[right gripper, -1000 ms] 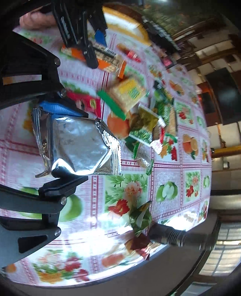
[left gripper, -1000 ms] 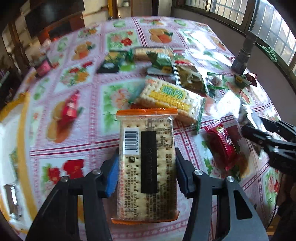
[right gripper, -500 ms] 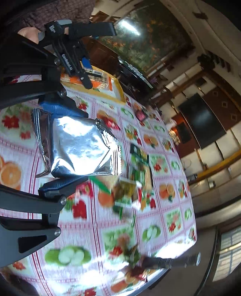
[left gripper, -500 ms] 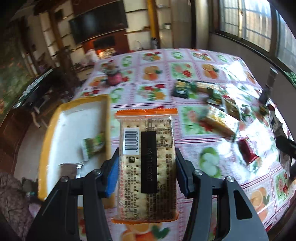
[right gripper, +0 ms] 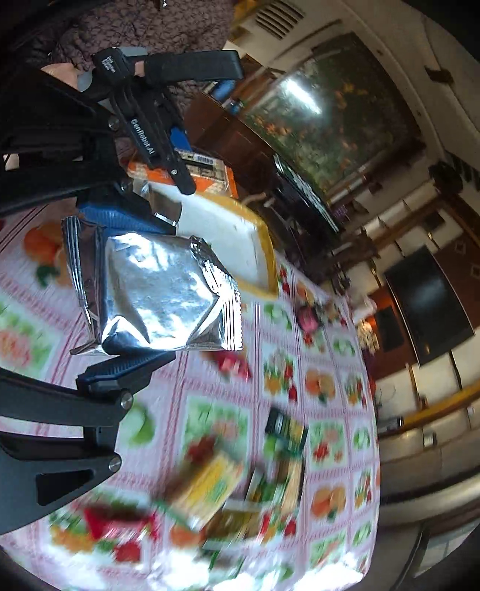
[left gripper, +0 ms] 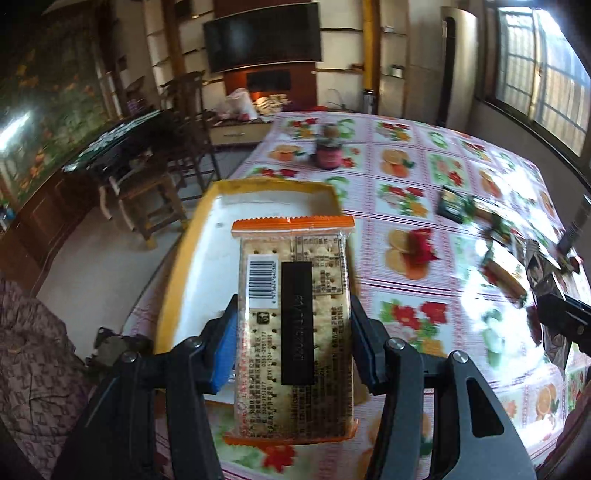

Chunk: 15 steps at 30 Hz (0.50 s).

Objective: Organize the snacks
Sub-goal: 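Carry the cracker pack and foil bag over the yellow tray and release both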

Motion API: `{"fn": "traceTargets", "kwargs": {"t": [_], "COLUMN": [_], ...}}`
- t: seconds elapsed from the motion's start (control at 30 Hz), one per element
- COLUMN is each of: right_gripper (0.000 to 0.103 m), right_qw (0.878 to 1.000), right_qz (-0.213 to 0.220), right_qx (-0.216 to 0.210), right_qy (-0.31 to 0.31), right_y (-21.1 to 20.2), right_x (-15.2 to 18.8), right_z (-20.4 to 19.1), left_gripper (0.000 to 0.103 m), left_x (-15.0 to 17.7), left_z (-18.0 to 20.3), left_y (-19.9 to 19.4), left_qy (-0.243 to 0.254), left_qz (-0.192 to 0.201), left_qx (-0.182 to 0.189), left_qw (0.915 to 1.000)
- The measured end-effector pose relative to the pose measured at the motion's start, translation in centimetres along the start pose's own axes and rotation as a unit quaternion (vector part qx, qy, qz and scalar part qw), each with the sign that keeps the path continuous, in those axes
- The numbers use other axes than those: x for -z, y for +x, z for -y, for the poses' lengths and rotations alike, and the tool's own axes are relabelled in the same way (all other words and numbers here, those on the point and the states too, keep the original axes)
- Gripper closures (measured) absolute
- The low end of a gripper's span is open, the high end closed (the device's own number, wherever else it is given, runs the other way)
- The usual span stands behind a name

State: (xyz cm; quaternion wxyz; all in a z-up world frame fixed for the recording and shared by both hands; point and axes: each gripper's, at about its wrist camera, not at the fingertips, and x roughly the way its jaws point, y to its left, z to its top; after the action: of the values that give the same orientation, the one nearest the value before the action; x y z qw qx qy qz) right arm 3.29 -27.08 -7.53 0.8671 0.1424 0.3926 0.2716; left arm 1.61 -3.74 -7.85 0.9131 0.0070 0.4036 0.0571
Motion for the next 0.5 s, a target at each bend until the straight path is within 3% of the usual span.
{"fn": "traceTargets", "kwargs": {"t": [0.23, 0.5], "right_gripper": [0.045, 0.045], "right_qw": [0.998, 0.995], "right_qz": [-0.024, -0.075], "right_qx": [-0.041, -0.044], "right_qy": [-0.028, -0.057], "right_y": [7.5, 17.2], "right_x": [-3.4, -6.2], "right_z": [-3.9, -6.3], "left_gripper": [0.048, 0.048], "left_x": [0.0, -0.4], "left_z": [-3.5, -4.5], "left_y": [2.0, 5.3], "left_qy": [-0.03, -0.04], "left_qz": [-0.016, -0.041], "left_qx": [-0.002, 0.006], "left_qw": [0.9994, 0.9983]}}
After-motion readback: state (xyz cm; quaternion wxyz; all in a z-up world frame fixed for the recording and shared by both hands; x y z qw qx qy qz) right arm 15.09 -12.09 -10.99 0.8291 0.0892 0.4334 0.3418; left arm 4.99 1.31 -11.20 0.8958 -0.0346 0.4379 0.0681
